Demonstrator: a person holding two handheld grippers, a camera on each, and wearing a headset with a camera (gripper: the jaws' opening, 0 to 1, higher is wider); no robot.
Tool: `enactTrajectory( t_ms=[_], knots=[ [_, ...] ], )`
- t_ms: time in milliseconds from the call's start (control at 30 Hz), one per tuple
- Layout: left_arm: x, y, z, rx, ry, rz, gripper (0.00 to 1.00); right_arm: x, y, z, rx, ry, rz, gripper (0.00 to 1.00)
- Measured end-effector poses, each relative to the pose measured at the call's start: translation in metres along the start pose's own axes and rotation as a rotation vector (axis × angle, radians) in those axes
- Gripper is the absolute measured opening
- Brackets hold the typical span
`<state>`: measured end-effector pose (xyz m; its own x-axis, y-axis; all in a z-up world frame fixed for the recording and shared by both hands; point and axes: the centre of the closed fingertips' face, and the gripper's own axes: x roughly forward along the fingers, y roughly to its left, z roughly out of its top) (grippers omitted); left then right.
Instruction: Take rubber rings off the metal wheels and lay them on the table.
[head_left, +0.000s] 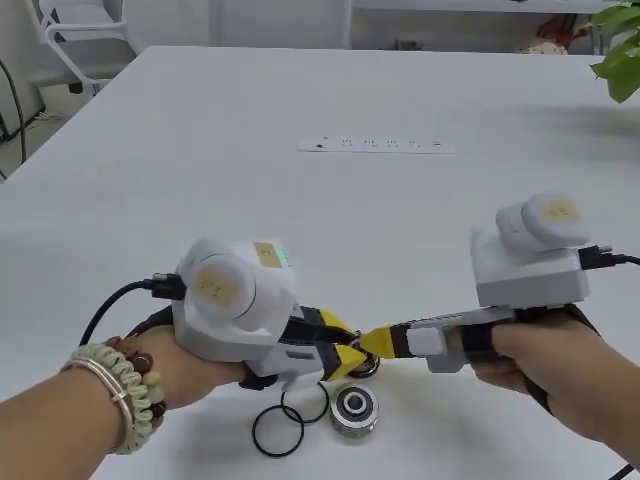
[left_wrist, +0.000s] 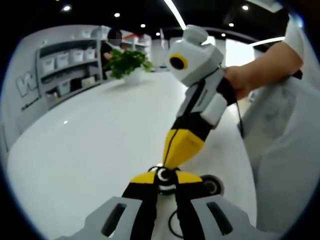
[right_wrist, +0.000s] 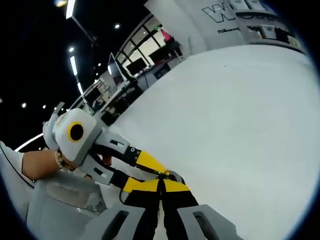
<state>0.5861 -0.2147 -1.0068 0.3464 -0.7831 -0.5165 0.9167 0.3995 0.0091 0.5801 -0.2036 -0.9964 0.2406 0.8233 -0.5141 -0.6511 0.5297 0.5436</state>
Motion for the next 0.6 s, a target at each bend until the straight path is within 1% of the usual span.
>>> enactTrajectory(
  t_ms=[33, 67, 100, 133, 167, 200, 333, 400, 467, 567, 600],
  knots=[
    [0.000, 0.000, 0.000, 0.001, 0.001, 0.001, 0.13, -0.001, 0.018, 0.010, 0.065, -0.051, 0.100, 0.00],
    [0.000, 0.000, 0.000, 0.000, 0.002, 0.002, 0.13, -0.003, 0.009, 0.007, 0.049, -0.023, 0.055, 0.00],
    [0.000, 0.000, 0.000, -0.001, 0.002, 0.003, 0.13, -0.001, -0.003, 0.006, -0.062, -0.013, -0.015, 0.00],
    [0.000, 0.000, 0.000, -0.002, 0.002, 0.003, 0.13, 0.000, 0.001, 0.004, -0.050, -0.006, -0.004, 0.00],
    [0.001, 0.000, 0.000, -0.001, 0.002, 0.004, 0.13, 0.000, 0.002, 0.003, -0.018, 0.002, 0.012, 0.00],
    [0.001, 0.000, 0.000, 0.000, 0.002, 0.004, 0.13, 0.001, 0.001, 0.003, -0.012, 0.001, 0.013, 0.00],
    [0.001, 0.000, 0.001, -0.013, 0.009, 0.008, 0.14, 0.000, 0.002, 0.003, -0.023, 0.005, 0.001, 0.00],
    [0.001, -0.001, 0.001, -0.015, 0.019, 0.008, 0.14, 0.000, 0.000, 0.002, -0.021, 0.010, -0.013, 0.00],
    [0.000, -0.001, 0.001, -0.033, 0.040, 0.008, 0.14, -0.001, -0.003, 0.000, -0.015, 0.022, -0.042, 0.00],
    [-0.001, -0.002, 0.000, -0.015, 0.057, -0.001, 0.14, -0.001, 0.000, 0.000, -0.009, 0.027, -0.043, 0.00],
    [-0.003, -0.002, 0.000, -0.026, 0.070, -0.003, 0.14, -0.002, 0.003, 0.000, -0.011, 0.030, -0.044, 0.00]
  ],
)
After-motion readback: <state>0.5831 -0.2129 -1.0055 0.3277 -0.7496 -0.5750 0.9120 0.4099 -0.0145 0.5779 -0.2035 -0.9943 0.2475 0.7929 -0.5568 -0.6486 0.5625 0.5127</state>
